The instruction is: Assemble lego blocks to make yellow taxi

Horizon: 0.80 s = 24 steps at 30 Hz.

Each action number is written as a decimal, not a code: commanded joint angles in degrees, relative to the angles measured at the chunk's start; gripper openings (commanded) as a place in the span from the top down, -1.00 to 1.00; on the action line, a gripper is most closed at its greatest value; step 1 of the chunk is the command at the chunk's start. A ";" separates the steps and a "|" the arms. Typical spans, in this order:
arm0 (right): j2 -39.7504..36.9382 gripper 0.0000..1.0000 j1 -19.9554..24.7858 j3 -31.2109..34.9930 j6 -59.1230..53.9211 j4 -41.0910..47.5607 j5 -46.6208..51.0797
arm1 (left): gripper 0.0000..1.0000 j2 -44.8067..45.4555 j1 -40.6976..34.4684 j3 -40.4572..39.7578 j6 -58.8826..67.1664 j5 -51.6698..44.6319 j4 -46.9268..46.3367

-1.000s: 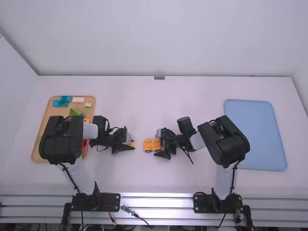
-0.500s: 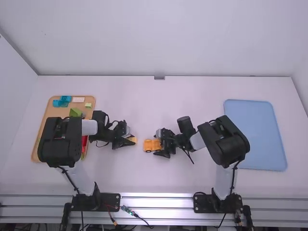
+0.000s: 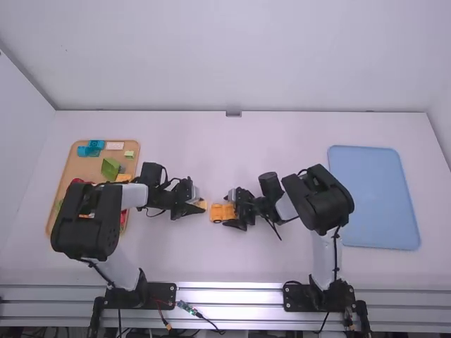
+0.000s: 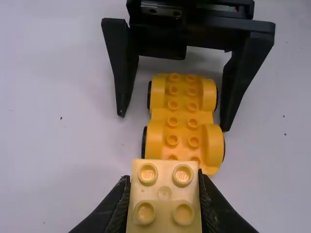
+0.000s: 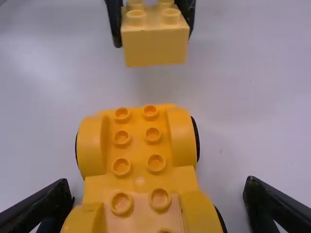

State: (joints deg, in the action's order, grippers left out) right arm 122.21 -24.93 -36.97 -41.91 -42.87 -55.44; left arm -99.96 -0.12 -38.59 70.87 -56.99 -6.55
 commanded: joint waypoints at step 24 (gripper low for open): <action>1.33 0.07 -1.75 -0.59 1.40 0.02 -0.02 | 0.96 1.20 -9.14 5.25 -7.19 0.50 13.27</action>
State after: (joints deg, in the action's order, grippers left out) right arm 122.26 -26.61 -37.06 -40.56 -43.24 -54.96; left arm -99.66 -8.86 -34.30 62.52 -53.98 6.26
